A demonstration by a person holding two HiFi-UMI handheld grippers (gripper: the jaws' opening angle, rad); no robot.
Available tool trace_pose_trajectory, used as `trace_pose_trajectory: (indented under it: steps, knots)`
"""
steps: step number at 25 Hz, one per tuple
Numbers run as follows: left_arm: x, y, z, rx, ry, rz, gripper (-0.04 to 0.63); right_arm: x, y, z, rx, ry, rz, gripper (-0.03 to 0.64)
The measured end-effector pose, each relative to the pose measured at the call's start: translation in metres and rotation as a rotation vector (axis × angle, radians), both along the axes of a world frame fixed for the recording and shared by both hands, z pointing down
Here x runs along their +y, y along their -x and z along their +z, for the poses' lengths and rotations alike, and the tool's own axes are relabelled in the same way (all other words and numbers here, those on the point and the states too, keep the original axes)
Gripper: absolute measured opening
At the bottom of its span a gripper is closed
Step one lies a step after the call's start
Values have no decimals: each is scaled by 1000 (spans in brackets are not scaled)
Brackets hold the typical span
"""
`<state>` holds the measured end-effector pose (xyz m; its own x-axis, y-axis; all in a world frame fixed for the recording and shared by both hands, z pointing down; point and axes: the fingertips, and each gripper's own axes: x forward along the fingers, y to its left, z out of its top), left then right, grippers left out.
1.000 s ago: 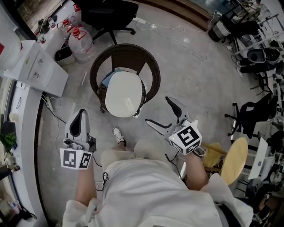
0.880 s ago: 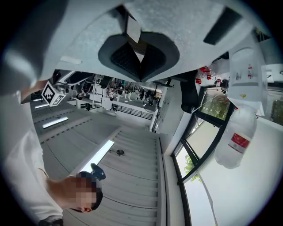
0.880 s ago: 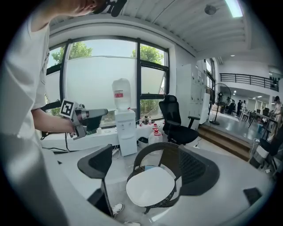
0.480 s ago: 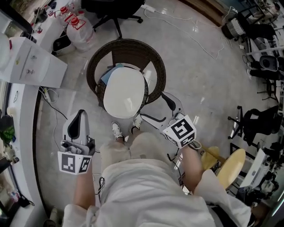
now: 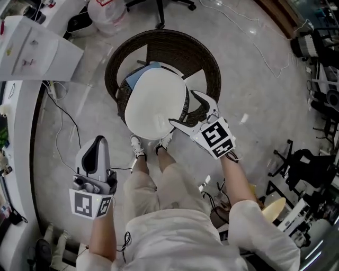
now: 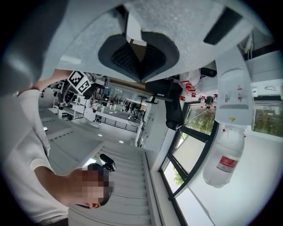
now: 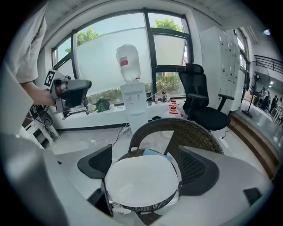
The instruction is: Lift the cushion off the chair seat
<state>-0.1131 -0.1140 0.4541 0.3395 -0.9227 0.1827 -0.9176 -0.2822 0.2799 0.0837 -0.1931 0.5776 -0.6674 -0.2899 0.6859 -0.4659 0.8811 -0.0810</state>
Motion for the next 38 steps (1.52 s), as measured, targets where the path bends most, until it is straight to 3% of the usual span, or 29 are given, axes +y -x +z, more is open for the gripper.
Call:
trace_pose_trajectory:
  steps: [8, 21, 38]
  knots:
    - [-7, 5, 64, 3, 59, -30, 17, -35, 17, 85, 43, 28, -83, 445]
    - [-22, -3, 106, 31, 68, -57, 17, -70, 40, 199, 158, 88, -217, 445]
    - [-25, 5, 160, 18, 133, -83, 17, -114, 56, 331, 299, 153, -263, 445]
